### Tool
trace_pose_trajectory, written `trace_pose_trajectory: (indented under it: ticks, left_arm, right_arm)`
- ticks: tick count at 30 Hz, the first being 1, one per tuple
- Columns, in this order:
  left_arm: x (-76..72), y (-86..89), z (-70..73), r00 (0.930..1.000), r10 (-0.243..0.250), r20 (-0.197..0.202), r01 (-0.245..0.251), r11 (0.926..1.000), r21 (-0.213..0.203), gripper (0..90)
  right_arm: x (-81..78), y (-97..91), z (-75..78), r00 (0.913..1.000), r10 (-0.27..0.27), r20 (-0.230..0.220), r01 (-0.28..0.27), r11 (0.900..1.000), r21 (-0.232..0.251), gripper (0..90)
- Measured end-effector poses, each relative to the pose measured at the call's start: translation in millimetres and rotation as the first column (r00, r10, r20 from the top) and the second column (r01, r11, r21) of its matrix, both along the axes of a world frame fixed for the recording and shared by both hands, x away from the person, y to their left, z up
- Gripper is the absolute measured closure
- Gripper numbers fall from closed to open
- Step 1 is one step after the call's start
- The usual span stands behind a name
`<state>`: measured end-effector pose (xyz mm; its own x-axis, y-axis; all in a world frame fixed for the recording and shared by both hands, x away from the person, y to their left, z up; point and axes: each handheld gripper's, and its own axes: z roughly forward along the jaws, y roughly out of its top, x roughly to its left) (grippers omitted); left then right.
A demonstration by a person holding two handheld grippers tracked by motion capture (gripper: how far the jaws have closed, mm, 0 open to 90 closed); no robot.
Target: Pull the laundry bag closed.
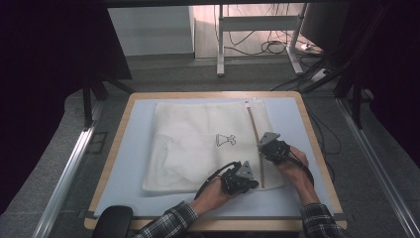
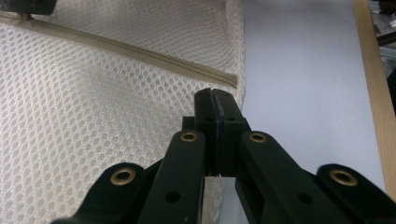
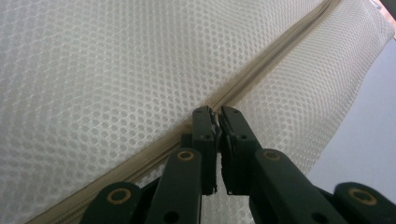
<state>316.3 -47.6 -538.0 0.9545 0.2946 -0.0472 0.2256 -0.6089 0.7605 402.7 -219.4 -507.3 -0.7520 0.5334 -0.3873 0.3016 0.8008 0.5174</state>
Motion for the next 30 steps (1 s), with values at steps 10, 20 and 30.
trace_pose_trajectory:
  ticks: [10,20,30]
  left_arm:
    - [-0.2,0.0,0.2,1.0000,0.000,0.004,0.000,1.0000,0.004,89.9]
    - [-0.7,-0.1,0.2,0.9999,-0.001,0.014,0.001,1.0000,0.005,89.9]
    - [-2.0,0.1,0.5,0.9995,-0.004,0.032,0.004,0.9998,0.017,89.9]
  right_arm:
    - [15.4,-1.6,0.5,0.9984,-0.041,-0.039,0.043,0.9974,0.057,83.8]
    - [27.6,-0.5,1.4,0.9940,-0.085,-0.069,0.091,0.9908,0.100,84.6]
    - [39.4,-2.2,2.3,0.9854,-0.123,-0.117,0.142,0.9747,0.173,84.4]
